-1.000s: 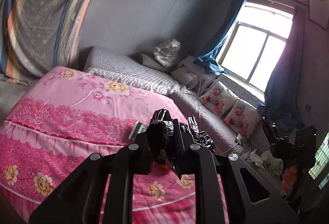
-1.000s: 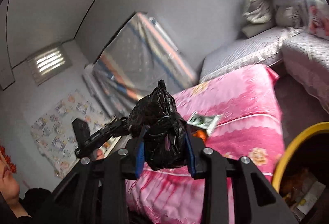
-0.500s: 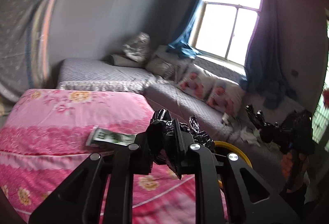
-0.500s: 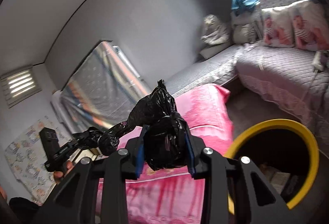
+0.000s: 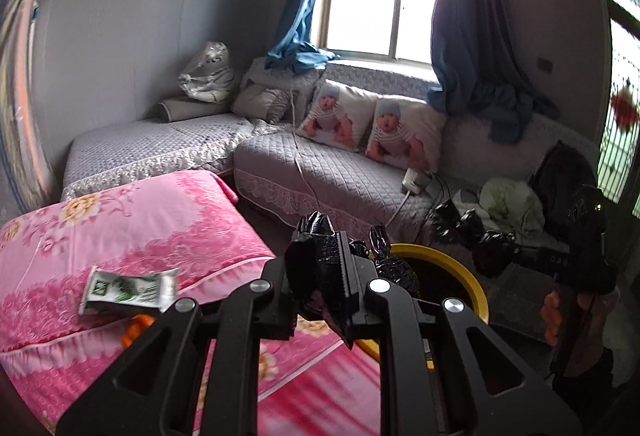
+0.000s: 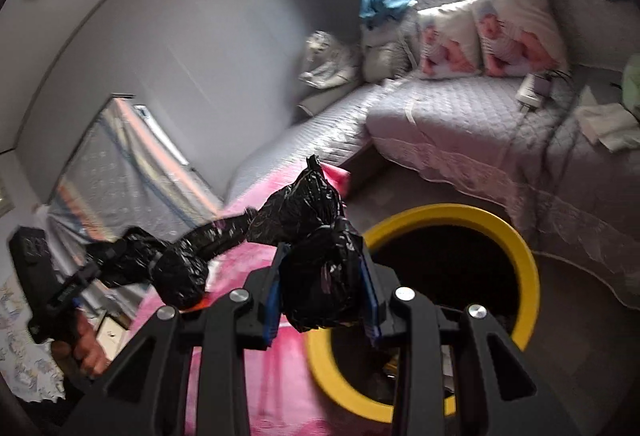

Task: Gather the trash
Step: 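Carry the black bag over the yellow bin and open both tools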

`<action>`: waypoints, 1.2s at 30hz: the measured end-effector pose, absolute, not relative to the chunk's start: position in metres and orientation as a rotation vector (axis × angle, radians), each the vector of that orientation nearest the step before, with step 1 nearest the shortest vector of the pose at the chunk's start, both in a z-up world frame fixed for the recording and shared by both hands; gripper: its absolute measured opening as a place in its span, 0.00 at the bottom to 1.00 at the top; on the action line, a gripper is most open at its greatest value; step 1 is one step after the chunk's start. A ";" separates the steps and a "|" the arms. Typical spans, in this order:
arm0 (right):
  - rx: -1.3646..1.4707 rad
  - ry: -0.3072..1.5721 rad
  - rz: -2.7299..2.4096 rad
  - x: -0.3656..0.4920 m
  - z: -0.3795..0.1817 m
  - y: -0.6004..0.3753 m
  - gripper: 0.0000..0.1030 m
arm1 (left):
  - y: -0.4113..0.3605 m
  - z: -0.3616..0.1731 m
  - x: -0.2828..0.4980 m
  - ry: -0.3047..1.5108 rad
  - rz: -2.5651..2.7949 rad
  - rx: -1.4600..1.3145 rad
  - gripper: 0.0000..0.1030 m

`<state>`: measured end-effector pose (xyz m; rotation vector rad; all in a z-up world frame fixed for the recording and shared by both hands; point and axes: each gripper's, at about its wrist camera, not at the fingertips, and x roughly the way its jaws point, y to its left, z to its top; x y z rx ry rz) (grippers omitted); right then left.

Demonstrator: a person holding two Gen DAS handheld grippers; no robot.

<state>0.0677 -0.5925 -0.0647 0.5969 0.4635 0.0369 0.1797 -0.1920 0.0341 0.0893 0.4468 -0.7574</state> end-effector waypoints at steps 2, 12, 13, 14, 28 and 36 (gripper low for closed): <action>0.586 0.486 -0.008 0.070 -0.077 -0.595 0.30 | -0.210 0.027 0.183 0.462 -0.763 0.102 0.14; 0.576 0.568 -0.100 0.080 -0.118 -0.601 0.30 | -0.268 -0.013 0.206 0.564 -0.781 0.120 0.14; 0.570 0.573 -0.111 0.081 -0.120 -0.600 0.30 | -0.272 -0.017 0.207 0.573 -0.780 0.118 0.14; 0.563 0.579 -0.123 0.082 -0.123 -0.599 0.30 | -0.277 -0.022 0.210 0.589 -0.783 0.118 0.14; 0.556 0.634 -0.232 0.086 -0.138 -0.607 0.31 | -0.312 -0.060 0.231 0.693 -0.745 0.132 0.15; 0.552 0.638 -0.252 0.087 -0.135 -0.610 0.33 | -0.311 -0.067 0.238 0.726 -0.737 0.116 0.15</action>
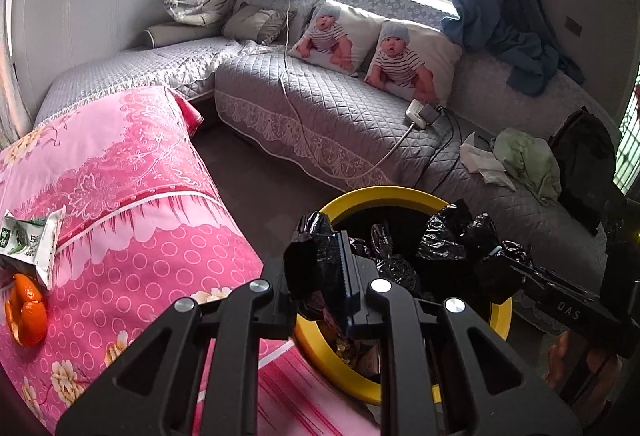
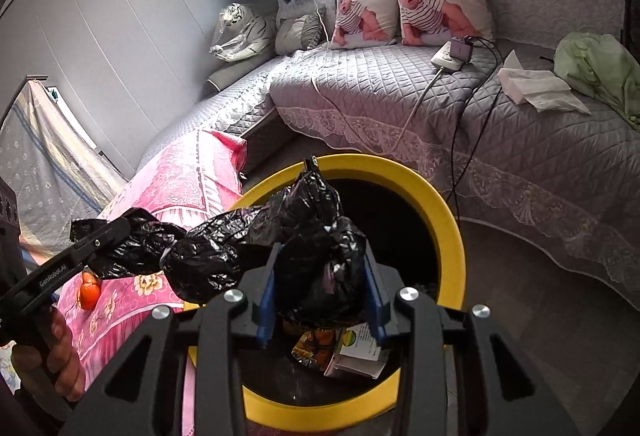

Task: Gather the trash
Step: 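Carry the black bag over the yellow bin and open both tools, then move both tools back over the bed toward the orange peel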

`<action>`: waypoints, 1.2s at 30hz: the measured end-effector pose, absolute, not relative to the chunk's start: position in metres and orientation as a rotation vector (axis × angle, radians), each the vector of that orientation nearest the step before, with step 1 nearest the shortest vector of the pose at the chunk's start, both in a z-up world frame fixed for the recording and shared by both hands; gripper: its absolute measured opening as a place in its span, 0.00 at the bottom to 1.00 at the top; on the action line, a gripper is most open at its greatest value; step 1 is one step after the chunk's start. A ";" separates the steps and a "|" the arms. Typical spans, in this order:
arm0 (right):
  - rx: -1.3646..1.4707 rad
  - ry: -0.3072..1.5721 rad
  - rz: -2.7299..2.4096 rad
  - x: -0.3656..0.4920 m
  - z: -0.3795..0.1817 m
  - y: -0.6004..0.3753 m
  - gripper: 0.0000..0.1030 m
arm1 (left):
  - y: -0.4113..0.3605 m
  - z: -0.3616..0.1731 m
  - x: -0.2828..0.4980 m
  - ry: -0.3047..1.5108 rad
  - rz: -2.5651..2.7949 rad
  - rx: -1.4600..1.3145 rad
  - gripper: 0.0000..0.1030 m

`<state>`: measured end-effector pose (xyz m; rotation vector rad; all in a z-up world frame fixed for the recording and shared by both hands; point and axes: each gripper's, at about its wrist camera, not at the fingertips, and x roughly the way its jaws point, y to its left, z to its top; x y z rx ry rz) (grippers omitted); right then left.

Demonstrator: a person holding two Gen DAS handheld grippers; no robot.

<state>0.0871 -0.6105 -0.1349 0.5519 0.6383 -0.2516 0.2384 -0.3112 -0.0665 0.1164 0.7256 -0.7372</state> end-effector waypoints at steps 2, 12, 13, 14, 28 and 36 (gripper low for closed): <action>0.548 0.644 -0.257 0.089 -0.135 -0.610 0.33 | -0.312 -0.068 0.240 0.733 -0.739 0.111 0.15; 0.565 0.634 -0.301 0.088 -0.131 -0.615 0.59 | -0.290 -0.062 0.244 0.714 -0.701 0.035 0.63; 0.563 0.631 -0.304 0.088 -0.130 -0.615 0.63 | -0.288 -0.062 0.245 0.723 -0.707 0.024 0.63; 0.568 0.624 -0.302 0.087 -0.129 -0.615 0.66 | -0.287 -0.062 0.245 0.729 -0.709 0.014 0.64; 0.399 0.499 0.057 0.118 -0.077 -0.533 0.81 | -0.181 -0.012 0.255 0.632 -0.605 -0.282 0.79; 0.275 0.653 0.445 0.203 -0.077 -0.396 0.81 | -0.053 0.030 0.269 0.536 -0.448 -0.393 0.82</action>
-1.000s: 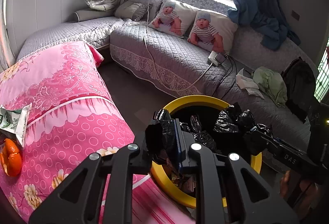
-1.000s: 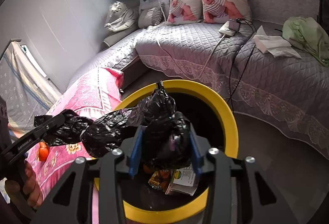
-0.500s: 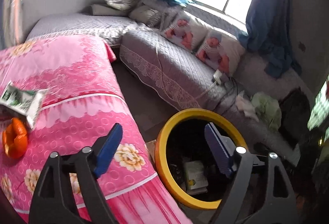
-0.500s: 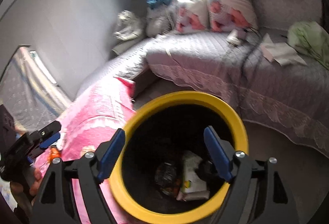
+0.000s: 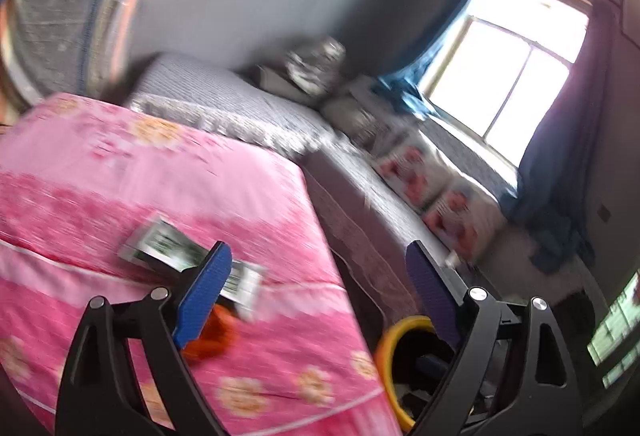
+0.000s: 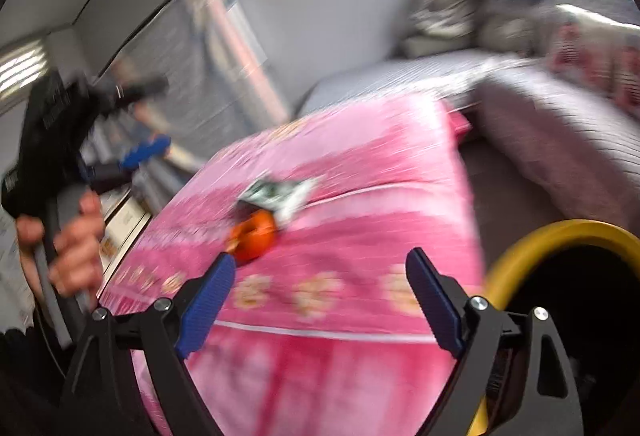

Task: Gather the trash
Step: 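Move both tools back over the bed toward the orange peel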

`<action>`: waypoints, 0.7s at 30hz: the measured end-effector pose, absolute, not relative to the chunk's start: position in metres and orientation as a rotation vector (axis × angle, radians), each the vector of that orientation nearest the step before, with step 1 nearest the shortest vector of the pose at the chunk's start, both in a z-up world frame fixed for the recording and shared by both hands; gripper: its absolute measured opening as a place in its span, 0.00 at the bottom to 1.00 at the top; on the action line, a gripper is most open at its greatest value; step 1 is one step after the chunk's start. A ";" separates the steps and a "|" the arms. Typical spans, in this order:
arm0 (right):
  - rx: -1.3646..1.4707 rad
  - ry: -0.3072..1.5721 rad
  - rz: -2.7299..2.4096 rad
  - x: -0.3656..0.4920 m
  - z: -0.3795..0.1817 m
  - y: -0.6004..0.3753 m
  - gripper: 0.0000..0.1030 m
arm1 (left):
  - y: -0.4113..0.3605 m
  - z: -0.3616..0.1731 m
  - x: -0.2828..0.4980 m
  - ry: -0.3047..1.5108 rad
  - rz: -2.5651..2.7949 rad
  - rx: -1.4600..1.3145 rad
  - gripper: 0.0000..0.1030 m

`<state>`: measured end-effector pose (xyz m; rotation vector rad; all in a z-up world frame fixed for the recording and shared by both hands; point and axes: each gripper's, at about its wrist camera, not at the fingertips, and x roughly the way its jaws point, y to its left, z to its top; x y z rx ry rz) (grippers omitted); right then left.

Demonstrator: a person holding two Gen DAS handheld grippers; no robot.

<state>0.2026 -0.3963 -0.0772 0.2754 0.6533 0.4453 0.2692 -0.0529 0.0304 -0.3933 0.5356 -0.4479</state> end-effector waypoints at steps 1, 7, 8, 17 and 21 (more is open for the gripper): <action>0.258 0.671 0.481 0.213 -0.079 -0.379 0.81 | -0.031 0.035 0.270 0.527 -0.412 -0.387 0.82; 0.213 0.781 0.582 0.263 -0.090 -0.317 0.81 | 0.084 0.050 0.260 0.443 -0.152 -0.339 0.83; 0.212 0.804 0.585 0.271 -0.093 -0.310 0.81 | 0.102 0.051 0.258 0.440 -0.126 -0.351 0.83; 0.197 0.928 0.596 0.305 -0.117 -0.267 0.75 | 0.214 0.016 0.243 0.492 0.034 -0.351 0.86; 0.183 0.960 0.590 0.316 -0.126 -0.255 0.69 | 0.201 -0.017 0.261 0.606 -0.095 -0.270 0.86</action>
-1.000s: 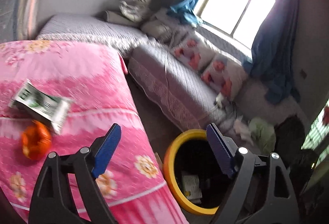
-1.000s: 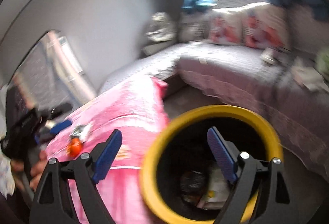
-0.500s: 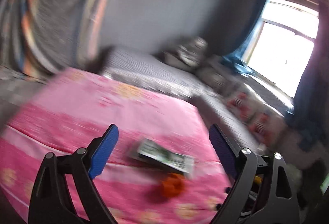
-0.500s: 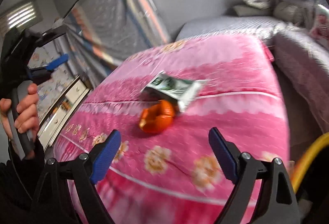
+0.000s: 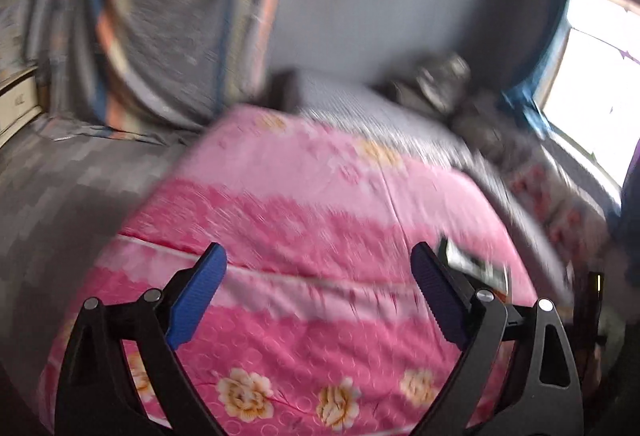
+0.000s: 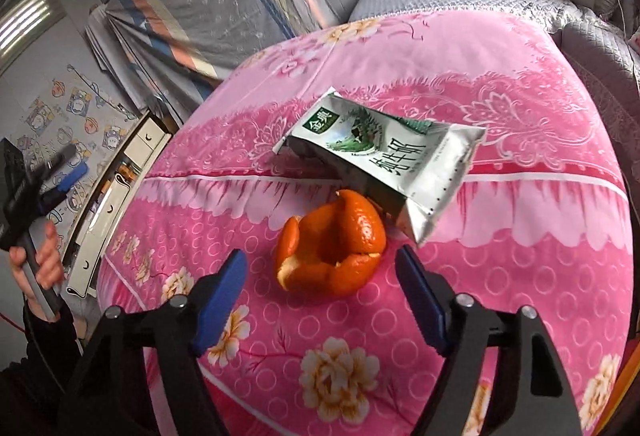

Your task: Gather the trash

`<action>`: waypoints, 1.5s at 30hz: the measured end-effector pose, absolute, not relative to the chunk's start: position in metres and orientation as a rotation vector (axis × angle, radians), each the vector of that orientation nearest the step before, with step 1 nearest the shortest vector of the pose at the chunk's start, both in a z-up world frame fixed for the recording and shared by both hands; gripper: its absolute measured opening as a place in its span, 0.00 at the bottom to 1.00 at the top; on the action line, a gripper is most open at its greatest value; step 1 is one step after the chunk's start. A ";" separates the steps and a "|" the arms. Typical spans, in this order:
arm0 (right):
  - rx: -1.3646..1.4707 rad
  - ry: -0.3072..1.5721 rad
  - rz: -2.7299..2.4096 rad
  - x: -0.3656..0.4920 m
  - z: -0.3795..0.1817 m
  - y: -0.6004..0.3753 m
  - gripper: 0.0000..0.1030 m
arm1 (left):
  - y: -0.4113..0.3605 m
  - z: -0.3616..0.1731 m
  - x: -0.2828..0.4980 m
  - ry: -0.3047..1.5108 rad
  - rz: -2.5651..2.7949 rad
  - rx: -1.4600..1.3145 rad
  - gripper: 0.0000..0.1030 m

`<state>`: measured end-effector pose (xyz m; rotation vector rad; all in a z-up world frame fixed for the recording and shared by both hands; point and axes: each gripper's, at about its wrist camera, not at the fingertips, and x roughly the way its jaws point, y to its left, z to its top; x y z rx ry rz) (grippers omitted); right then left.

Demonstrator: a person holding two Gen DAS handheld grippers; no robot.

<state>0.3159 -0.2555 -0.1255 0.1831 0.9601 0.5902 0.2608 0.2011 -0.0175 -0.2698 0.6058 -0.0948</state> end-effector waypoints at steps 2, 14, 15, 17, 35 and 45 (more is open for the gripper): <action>0.183 0.976 0.592 0.322 -0.130 -0.250 0.66 | 0.177 -0.032 0.272 0.656 -0.192 -0.214 0.86; 0.240 0.955 0.683 0.300 -0.123 -0.271 0.09 | 0.057 -0.077 0.366 0.870 -0.489 -0.147 0.86; 0.251 0.942 0.694 0.293 -0.120 -0.277 0.09 | 0.046 -0.079 0.371 0.885 -0.504 -0.137 0.86; 0.280 0.918 0.715 0.278 -0.115 -0.292 0.09 | 0.030 -0.084 0.379 0.901 -0.518 -0.098 0.86; 0.395 0.790 0.716 0.226 -0.099 -0.360 0.09 | 0.009 -0.085 0.426 0.862 -0.548 -0.118 0.86; 0.469 0.779 0.711 0.222 -0.107 -0.381 0.09 | -0.061 -0.096 0.387 0.995 -0.818 -0.017 0.88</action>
